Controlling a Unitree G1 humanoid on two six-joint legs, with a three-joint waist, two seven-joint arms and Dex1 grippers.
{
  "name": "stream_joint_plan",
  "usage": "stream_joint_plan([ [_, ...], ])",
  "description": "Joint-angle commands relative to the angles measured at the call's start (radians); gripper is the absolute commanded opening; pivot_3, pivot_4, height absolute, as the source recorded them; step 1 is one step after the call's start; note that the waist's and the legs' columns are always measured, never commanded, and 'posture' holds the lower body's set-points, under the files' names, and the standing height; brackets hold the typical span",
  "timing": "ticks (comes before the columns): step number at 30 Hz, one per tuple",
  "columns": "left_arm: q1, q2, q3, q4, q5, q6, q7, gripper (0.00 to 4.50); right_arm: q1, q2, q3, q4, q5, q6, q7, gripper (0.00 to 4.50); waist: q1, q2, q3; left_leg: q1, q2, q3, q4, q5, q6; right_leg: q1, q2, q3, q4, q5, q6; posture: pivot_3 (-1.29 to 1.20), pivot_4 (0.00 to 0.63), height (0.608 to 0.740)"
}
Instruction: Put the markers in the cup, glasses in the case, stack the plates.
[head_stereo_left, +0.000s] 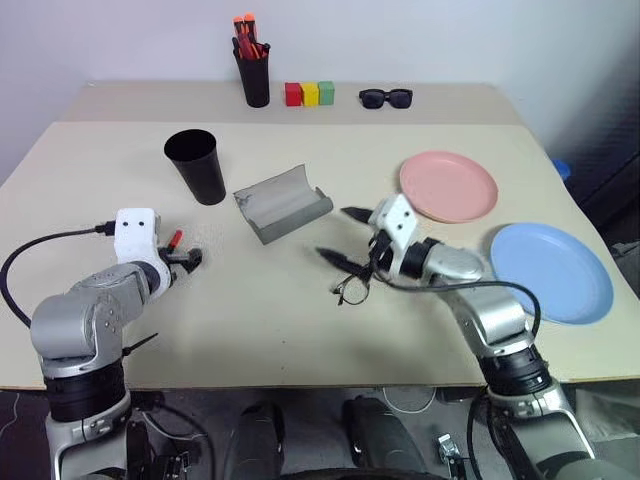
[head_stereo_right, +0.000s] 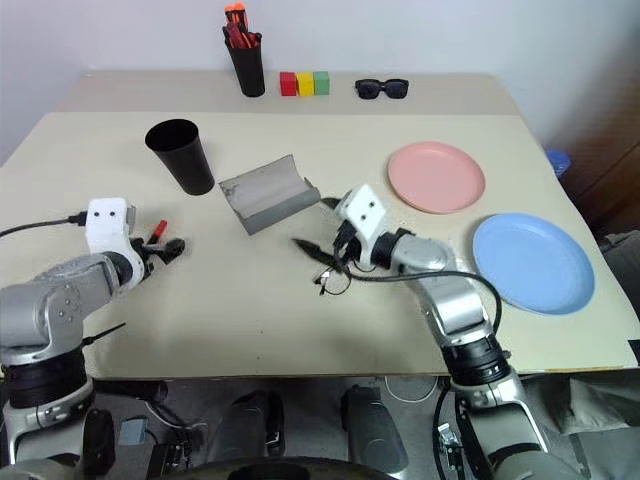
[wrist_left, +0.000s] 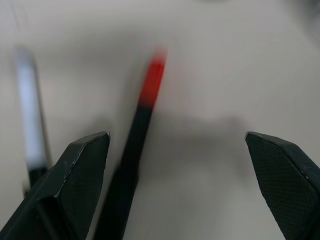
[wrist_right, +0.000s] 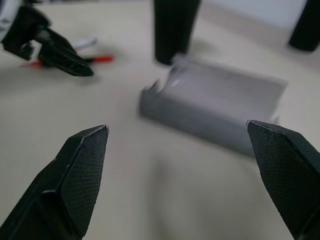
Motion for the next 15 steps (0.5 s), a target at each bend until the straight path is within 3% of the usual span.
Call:
stream_joint_plan([
  [1, -0.049, -0.010, 0.007, 0.030, 0.002, 0.106, -0.013, 4.46, 0.010, -0.004, 0.003, -0.089, 0.003, 0.017, -0.013, 4.50, 0.000, 0.000, 0.000, 0.000, 0.000, 0.000, 0.000, 0.000, 0.000, 0.000, 0.000, 0.000, 0.000, 0.000, 0.000, 0.00, 0.150, 0.722],
  [2, -0.066, -0.016, 0.012, 0.058, 0.013, 0.119, -0.005, 4.46, 0.010, -0.004, 0.004, -0.089, 0.002, 0.019, -0.013, 4.50, 0.001, 0.000, 0.000, 0.000, 0.000, 0.000, 0.000, 0.000, -0.001, 0.000, 0.000, 0.000, 0.000, 0.000, 0.000, 0.00, 0.150, 0.722],
  [5, -0.085, -0.020, 0.026, 0.127, 0.048, 0.112, 0.010, 3.67, 0.005, -0.008, -0.003, -0.082, -0.003, 0.022, -0.019, 4.50, 0.002, 0.001, -0.001, 0.002, 0.000, 0.000, 0.000, 0.000, -0.001, 0.002, 0.000, 0.000, 0.000, 0.000, 0.000, 0.00, 0.150, 0.722],
  [11, -0.101, -0.047, 0.049, 0.122, 0.076, 0.048, 0.006, 0.63, 0.005, -0.014, 0.001, -0.082, -0.010, 0.024, -0.019, 4.50, 0.008, 0.001, -0.001, 0.004, -0.001, 0.000, 0.000, 0.000, -0.001, 0.003, 0.000, 0.000, 0.000, 0.000, 0.000, 0.00, 0.150, 0.722],
  [12, -0.091, -0.057, 0.053, 0.104, 0.087, -0.078, 0.000, 0.10, -0.002, -0.009, 0.005, -0.075, -0.010, 0.020, -0.017, 4.50, 0.010, 0.001, -0.001, 0.004, -0.001, 0.000, 0.000, 0.000, -0.001, 0.003, 0.000, 0.000, 0.000, 0.000, 0.000, 0.00, 0.150, 0.722],
  [15, -0.052, -0.047, 0.014, 0.049, 0.181, -0.468, 0.022, 0.04, -0.024, 0.017, 0.022, -0.044, -0.024, -0.007, -0.022, 4.50, 0.014, -0.002, 0.000, 0.003, -0.001, 0.000, 0.000, 0.001, -0.001, 0.003, -0.001, 0.000, 0.000, 0.000, -0.001, 0.00, 0.150, 0.722],
])
